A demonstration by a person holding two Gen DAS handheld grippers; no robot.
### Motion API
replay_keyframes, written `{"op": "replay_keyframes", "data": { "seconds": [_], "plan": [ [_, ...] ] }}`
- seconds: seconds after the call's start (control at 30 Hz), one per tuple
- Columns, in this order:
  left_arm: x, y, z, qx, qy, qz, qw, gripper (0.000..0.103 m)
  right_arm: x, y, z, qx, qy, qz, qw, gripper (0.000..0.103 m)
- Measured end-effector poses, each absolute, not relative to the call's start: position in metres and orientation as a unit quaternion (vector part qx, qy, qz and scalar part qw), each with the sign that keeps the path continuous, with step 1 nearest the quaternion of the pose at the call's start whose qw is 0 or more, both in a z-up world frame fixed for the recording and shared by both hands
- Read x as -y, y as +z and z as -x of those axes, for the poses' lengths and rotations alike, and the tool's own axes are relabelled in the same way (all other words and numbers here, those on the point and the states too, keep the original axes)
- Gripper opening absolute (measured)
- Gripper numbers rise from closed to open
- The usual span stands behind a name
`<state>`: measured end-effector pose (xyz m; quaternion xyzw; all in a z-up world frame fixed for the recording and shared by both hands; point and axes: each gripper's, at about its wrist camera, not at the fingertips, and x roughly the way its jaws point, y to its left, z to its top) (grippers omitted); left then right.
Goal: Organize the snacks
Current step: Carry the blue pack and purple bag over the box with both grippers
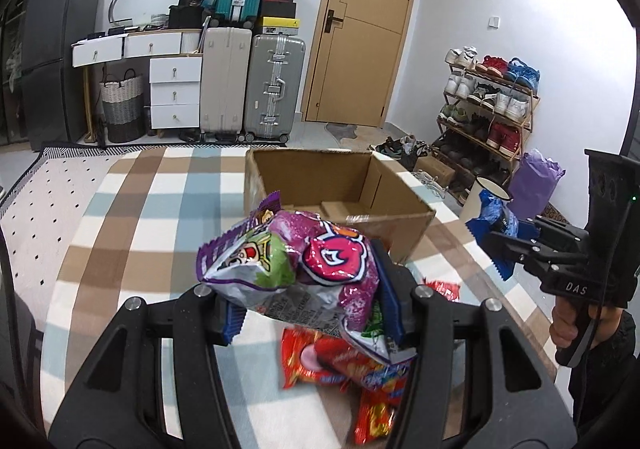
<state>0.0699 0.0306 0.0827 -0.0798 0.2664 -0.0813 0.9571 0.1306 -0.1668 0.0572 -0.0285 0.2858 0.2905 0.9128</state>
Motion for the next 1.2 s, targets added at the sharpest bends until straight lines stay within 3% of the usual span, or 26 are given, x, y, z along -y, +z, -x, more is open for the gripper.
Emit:
{"op": "replay_keyframes", "data": {
  "seconds": [0.53,1.2],
  "plan": [
    [-0.005,0.099,-0.155,-0.27,-0.086,0.054,0.957,0.051,0.155,0.066,-0.193,-0.31,0.285,0.009,0.907,0.048],
    [0.009,0.066,-0.233,-0.304,-0.074,0.024,0.95,0.051,0.115,0.042,-0.248,-0.341,0.286,0.013,0.895,0.048]
  ]
}}
